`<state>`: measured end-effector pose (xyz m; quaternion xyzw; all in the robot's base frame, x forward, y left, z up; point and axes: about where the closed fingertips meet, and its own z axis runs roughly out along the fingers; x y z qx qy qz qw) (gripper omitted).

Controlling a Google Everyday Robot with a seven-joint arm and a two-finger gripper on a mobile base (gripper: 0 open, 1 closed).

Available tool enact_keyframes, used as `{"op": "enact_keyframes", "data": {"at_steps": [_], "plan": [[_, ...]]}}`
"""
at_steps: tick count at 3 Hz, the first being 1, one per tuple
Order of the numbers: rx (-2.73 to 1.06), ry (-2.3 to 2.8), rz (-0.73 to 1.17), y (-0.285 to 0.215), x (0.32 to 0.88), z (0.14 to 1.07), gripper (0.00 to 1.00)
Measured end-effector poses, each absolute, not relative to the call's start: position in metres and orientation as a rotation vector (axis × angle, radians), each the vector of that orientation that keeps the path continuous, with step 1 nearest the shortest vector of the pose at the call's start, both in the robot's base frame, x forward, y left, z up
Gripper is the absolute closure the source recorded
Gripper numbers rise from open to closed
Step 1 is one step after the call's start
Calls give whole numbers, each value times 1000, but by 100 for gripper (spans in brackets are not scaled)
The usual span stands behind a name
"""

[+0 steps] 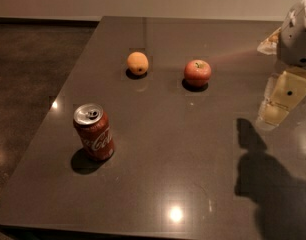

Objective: Pick apple

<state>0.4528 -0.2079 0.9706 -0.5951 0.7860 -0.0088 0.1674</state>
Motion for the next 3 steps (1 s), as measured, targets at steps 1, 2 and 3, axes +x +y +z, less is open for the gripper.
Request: {"op": "enact_keyframes", "data": {"at_steps": [1, 2, 3], "plan": [[-1658, 2233, 22, -196, 478, 959, 0], [-1576, 2234, 69, -187, 512, 946, 0], [-1502, 2233, 112, -179, 541, 933, 0]]}}
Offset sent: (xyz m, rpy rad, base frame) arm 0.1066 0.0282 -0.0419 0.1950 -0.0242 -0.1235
